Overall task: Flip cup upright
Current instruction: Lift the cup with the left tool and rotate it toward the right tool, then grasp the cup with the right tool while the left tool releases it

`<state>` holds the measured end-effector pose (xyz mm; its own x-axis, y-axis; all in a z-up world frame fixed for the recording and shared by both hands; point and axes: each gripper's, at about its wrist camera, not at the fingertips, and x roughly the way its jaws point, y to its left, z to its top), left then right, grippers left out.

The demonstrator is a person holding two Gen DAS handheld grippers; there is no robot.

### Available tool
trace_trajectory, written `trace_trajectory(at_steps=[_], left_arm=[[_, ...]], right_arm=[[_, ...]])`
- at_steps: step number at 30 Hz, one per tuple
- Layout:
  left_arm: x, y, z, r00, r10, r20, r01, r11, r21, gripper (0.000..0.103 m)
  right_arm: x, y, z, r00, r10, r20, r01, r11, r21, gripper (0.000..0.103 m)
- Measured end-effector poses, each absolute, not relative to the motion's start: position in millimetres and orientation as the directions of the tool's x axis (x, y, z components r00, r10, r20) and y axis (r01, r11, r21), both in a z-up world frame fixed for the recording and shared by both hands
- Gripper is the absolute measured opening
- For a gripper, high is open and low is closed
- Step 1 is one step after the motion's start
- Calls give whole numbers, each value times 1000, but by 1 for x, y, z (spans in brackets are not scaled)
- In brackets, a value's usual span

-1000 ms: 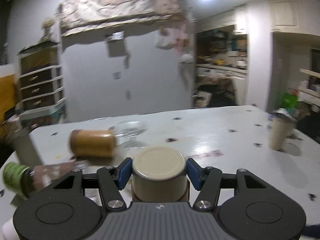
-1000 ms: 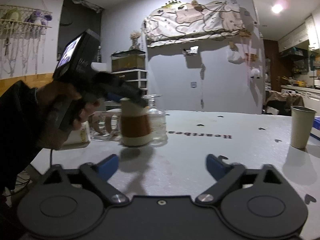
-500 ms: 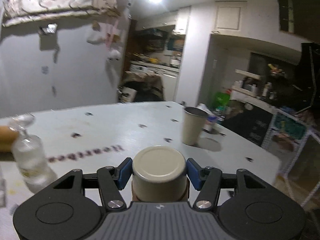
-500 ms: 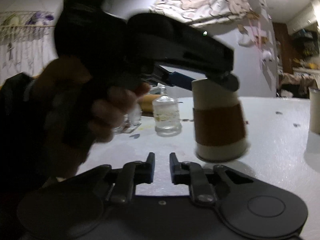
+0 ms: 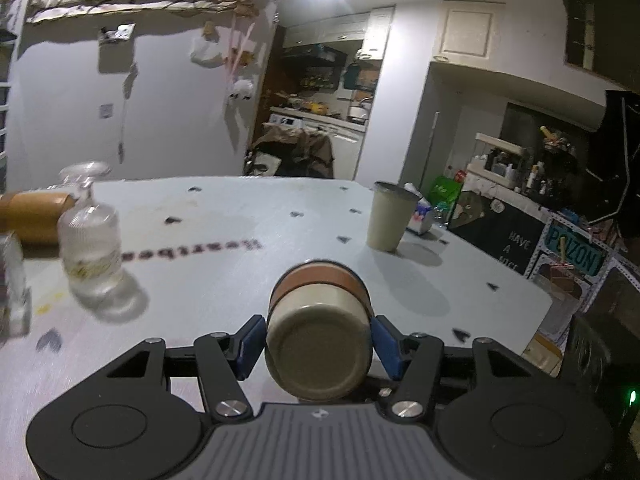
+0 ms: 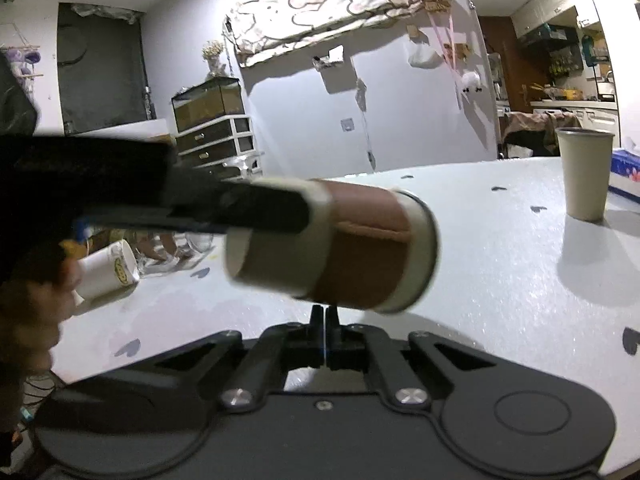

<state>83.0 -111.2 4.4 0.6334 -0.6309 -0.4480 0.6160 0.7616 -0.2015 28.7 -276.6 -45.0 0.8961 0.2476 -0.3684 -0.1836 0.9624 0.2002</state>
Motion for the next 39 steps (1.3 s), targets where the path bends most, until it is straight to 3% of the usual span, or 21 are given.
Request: trace_trajectory(at_steps=[8, 12, 16, 17, 22, 34, 35, 38, 39], left_arm=[[72, -107, -20, 644, -586, -492, 568, 797, -206, 59], [63, -113, -34, 665, -562, -491, 556, 812, -177, 59], [57, -115, -36, 688, -552, -471, 547, 821, -162, 59], [56, -115, -38, 694, -551, -463, 546, 822, -159, 59], [51, -116, -40, 703, -548, -454, 550, 823, -141, 59], [46, -115, -43, 709, -547, -445, 556, 822, -124, 59], [45, -115, -43, 707, -552, -442, 560, 819, -127, 61], [43, -113, -42, 736, -523, -430, 532, 840, -112, 92], [42, -111, -41, 750, -515, -415, 522, 846, -106, 93]], right_arm=[[28, -289, -42, 900, 152, -408, -91, 982, 167, 4], [20, -312, -28, 907, 158, -390, -53, 962, 268, 18], [24, -334, -22, 890, 263, -374, -62, 880, 471, 73], [31, -340, -23, 875, 312, -370, -68, 836, 544, 77], [64, -343, -31, 824, 416, -384, -33, 713, 700, 79], [134, -340, -59, 654, 570, -498, 74, 607, 791, 82], [136, -340, -58, 641, 580, -503, 70, 609, 790, 79], [131, -339, -47, 646, 567, -511, 29, 651, 759, 79], [127, -338, -40, 665, 546, -510, -2, 683, 730, 79]])
